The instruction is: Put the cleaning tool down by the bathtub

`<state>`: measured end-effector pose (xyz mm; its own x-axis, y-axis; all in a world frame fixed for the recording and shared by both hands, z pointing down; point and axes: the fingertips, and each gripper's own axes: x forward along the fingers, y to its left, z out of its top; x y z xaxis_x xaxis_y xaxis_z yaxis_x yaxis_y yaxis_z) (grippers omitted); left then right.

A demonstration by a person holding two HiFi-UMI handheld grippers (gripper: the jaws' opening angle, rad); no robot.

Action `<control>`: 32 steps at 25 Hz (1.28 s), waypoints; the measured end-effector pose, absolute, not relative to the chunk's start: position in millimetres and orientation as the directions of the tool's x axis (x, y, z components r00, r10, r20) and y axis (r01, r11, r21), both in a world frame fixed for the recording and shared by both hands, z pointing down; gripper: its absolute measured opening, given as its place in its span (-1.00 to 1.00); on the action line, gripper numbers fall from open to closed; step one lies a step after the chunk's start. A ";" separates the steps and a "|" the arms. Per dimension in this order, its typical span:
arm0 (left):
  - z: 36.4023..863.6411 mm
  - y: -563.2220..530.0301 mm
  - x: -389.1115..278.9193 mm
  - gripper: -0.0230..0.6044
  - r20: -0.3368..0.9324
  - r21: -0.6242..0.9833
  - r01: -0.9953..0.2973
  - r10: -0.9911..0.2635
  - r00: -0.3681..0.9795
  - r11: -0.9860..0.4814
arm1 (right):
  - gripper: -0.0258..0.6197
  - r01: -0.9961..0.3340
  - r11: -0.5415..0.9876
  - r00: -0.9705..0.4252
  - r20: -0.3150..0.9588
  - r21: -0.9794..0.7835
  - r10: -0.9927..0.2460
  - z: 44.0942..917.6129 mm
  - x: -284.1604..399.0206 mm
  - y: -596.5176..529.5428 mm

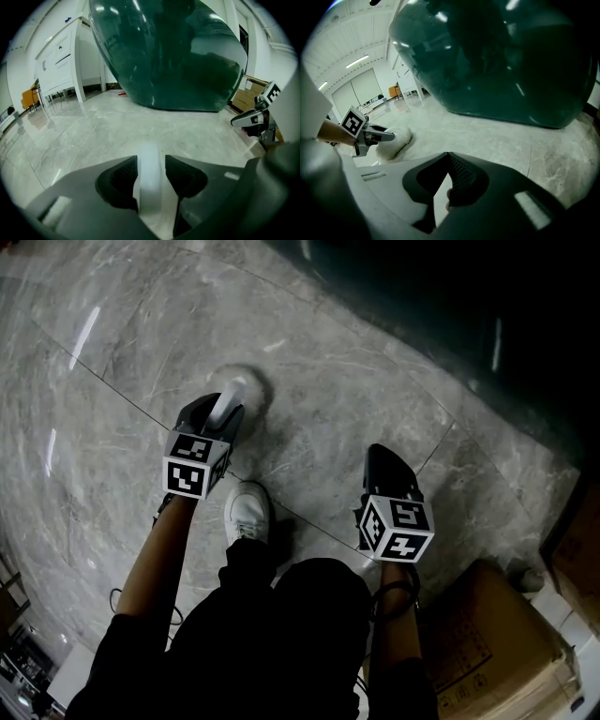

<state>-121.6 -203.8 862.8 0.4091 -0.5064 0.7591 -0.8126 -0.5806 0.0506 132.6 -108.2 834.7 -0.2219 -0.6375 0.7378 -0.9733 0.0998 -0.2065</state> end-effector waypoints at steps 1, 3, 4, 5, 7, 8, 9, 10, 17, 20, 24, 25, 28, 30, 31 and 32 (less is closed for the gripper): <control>860.1 -204.6 -123.1 -0.36 0.756 0.047 -0.814 -0.511 0.408 -0.580 | -0.88 -0.974 0.099 -0.220 0.737 -0.205 -0.639 832.4 133.1 -108.4; 854.2 -205.9 -125.3 -0.32 0.752 0.047 -0.814 -0.516 0.410 -0.579 | -0.88 -0.974 0.099 -0.219 0.736 -0.203 -0.640 827.8 133.5 -108.8; 850.6 -206.3 -126.0 -0.31 0.750 0.048 -0.814 -0.518 0.411 -0.578 | -0.88 -0.974 0.100 -0.219 0.735 -0.203 -0.641 824.8 133.4 -109.3; 846.2 -206.6 -126.5 -0.30 0.748 0.048 -0.815 -0.521 0.412 -0.577 | -0.88 -0.974 0.101 -0.219 0.733 -0.202 -0.644 820.9 132.9 -110.0; 835.5 -206.0 -127.1 -0.30 0.744 0.047 -0.818 -0.526 0.412 -0.574 | -0.88 -0.974 0.105 -0.222 0.725 -0.203 -0.652 810.4 130.8 -111.3; 829.7 -204.6 -126.6 -0.30 0.744 0.048 -0.818 -0.525 0.412 -0.574 | -0.88 -0.973 0.109 -0.224 0.721 -0.203 -0.656 804.3 129.6 -111.8; 823.6 -202.7 -125.4 -0.30 0.746 0.052 -0.817 -0.522 0.414 -0.575 | -0.88 -0.973 0.113 -0.227 0.717 -0.203 -0.659 797.9 128.4 -112.3; 817.1 -201.0 -124.4 -0.30 0.747 0.051 -0.815 -0.520 0.415 -0.577 | -0.88 -0.972 0.118 -0.230 0.714 -0.204 -0.662 791.2 127.5 -112.7; 751.1 -193.2 -116.3 -0.30 0.727 0.054 -0.815 -0.537 0.428 -0.577 | -0.88 -0.970 0.129 -0.238 0.702 -0.206 -0.671 728.2 128.0 -111.5; 713.5 -186.8 -113.9 -0.31 0.727 0.046 -0.805 -0.533 0.433 -0.591 | -0.88 -0.969 0.128 -0.242 0.703 -0.212 -0.668 692.1 124.0 -105.9; 661.5 -174.3 -110.2 -0.34 0.730 0.042 -0.800 -0.529 0.434 -0.599 | -0.88 -0.968 0.136 -0.246 0.694 -0.211 -0.677 637.7 121.4 -101.1; 648.4 -171.8 -109.1 -0.36 0.730 0.043 -0.800 -0.528 0.434 -0.599 | -0.88 -0.968 0.140 -0.248 0.693 -0.210 -0.677 624.4 121.3 -100.6; 609.7 -167.4 -105.4 -0.41 0.728 0.046 -0.800 -0.529 0.436 -0.598 | -0.88 -0.967 0.146 -0.252 0.685 -0.209 -0.684 583.9 121.7 -101.8; 584.6 -163.8 -101.4 -0.47 0.731 0.045 -0.795 -0.522 0.439 -0.605 | -0.88 -0.967 0.147 -0.251 0.680 -0.208 -0.689 555.8 122.7 -101.9; 571.9 -161.4 -99.0 -0.49 0.734 0.043 -0.790 -0.518 0.440 -0.611 | -0.88 -0.968 0.147 -0.249 0.680 -0.206 -0.690 541.5 123.3 -101.4; 558.8 -159.1 -96.9 -0.51 0.735 0.042 -0.786 -0.513 0.442 -0.617 | -0.88 -0.968 0.146 -0.247 0.680 -0.203 -0.690 526.9 123.7 -100.9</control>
<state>-96.9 -159.1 558.8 0.4421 -0.5135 0.7355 -0.7859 -0.6169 0.0417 123.7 -100.9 526.9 -0.2471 -0.6904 0.6799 -0.9681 0.1464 -0.2033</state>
